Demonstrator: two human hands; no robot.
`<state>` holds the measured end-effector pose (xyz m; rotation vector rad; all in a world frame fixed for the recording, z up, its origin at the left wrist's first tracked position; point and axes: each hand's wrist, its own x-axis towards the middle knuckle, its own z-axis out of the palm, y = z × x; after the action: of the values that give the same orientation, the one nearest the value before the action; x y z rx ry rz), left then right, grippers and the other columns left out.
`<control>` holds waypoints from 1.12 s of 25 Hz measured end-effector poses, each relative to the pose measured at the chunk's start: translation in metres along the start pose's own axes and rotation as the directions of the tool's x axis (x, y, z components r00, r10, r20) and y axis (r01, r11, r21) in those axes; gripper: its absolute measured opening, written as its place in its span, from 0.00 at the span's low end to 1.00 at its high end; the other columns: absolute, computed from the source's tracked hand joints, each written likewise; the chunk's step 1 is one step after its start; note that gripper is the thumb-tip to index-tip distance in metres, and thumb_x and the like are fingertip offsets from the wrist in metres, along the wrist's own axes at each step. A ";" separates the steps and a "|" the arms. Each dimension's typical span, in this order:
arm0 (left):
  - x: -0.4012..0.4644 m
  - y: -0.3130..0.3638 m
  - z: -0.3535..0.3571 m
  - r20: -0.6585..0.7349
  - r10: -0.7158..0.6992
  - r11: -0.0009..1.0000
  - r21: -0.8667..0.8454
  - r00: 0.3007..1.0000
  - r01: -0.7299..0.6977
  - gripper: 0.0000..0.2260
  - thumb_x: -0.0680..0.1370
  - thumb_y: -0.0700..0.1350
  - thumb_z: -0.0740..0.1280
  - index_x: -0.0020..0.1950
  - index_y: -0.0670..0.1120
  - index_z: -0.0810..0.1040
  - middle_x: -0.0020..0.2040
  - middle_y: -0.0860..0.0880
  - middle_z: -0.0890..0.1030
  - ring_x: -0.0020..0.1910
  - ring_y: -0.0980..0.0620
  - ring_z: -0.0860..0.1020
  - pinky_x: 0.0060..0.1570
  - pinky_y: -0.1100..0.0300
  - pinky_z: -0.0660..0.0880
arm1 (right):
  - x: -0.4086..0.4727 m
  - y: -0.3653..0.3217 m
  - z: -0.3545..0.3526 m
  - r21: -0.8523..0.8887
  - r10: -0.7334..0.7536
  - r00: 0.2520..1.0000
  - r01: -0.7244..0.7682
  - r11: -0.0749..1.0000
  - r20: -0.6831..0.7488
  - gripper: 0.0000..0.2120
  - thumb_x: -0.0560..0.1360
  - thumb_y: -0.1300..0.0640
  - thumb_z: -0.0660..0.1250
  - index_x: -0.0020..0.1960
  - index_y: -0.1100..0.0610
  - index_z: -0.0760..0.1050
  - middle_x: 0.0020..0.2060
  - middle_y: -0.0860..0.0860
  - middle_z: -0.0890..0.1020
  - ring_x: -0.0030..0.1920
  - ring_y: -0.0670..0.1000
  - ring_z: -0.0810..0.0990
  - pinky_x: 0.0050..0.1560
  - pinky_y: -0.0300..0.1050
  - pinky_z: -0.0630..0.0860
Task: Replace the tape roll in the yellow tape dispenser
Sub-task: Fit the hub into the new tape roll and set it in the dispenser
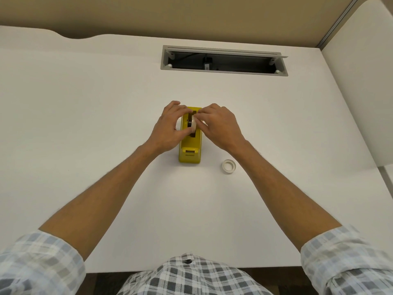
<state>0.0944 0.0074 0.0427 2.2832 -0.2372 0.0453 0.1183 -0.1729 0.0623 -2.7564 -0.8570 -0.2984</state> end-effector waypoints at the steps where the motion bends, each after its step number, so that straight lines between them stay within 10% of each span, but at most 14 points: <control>1: 0.001 -0.002 0.000 0.003 0.013 1.000 0.009 1.000 -0.013 0.21 0.74 0.52 0.69 0.65 0.45 0.76 0.67 0.49 0.74 0.74 0.49 0.61 0.70 0.51 0.64 | 0.000 0.000 -0.001 -0.008 -0.006 1.000 0.006 1.000 0.005 0.10 0.80 0.53 0.64 0.53 0.56 0.83 0.49 0.50 0.86 0.52 0.55 0.80 0.44 0.50 0.75; 11: 0.002 -0.007 0.002 0.110 0.008 0.998 0.059 0.994 -0.014 0.23 0.76 0.56 0.62 0.68 0.49 0.74 0.72 0.54 0.68 0.76 0.52 0.54 0.68 0.40 0.64 | -0.004 -0.004 -0.001 -0.065 -0.029 1.000 0.029 0.997 -0.010 0.13 0.78 0.49 0.64 0.53 0.57 0.83 0.47 0.50 0.86 0.51 0.54 0.81 0.42 0.49 0.74; 28: 0.002 -0.003 0.001 -0.016 -0.011 0.999 -0.050 1.000 0.010 0.15 0.77 0.49 0.69 0.63 0.49 0.78 0.69 0.52 0.73 0.75 0.51 0.60 0.69 0.54 0.60 | 0.005 -0.007 -0.012 -0.021 0.022 0.998 -0.021 1.000 0.050 0.12 0.80 0.51 0.63 0.50 0.54 0.84 0.45 0.49 0.86 0.49 0.53 0.80 0.44 0.49 0.76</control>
<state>0.0964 0.0081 0.0397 2.2329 -0.2155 0.0525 0.1170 -0.1676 0.0761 -2.8008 -0.8410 -0.2355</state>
